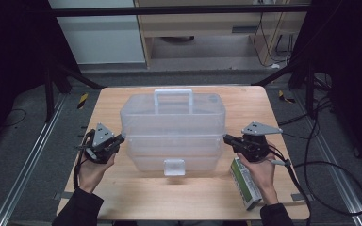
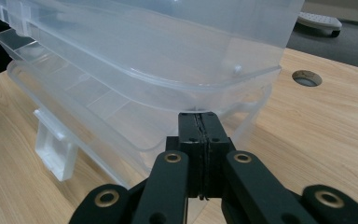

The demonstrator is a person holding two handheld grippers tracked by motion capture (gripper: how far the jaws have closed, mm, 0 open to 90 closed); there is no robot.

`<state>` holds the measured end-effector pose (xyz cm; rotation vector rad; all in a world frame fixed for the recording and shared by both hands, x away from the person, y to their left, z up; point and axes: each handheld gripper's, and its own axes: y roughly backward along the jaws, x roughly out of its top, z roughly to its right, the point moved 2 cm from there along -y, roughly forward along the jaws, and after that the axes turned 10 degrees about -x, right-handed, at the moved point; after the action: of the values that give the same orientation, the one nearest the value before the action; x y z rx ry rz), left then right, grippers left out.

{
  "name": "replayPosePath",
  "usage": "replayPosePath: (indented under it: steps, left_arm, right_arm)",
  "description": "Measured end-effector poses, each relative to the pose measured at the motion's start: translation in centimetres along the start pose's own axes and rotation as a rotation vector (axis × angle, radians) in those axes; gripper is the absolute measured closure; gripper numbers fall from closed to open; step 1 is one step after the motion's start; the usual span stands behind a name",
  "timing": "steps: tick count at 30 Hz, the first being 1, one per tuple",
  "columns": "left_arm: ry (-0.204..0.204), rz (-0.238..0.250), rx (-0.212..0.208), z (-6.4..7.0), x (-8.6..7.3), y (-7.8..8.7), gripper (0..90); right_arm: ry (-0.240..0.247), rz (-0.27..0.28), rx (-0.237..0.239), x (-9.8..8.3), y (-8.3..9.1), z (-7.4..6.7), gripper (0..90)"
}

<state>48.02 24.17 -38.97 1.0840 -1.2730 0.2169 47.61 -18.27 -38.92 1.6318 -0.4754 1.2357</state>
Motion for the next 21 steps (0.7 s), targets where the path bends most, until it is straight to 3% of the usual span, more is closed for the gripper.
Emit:
replayPosePath:
  steps: [21]
  left_arm:
    - [0.004, 0.025, 0.006, -0.19, 0.80, -0.78, 89.1]
  right_arm:
    - [-0.001, 0.024, -0.005, 0.85, -0.11, 0.17, 89.8]
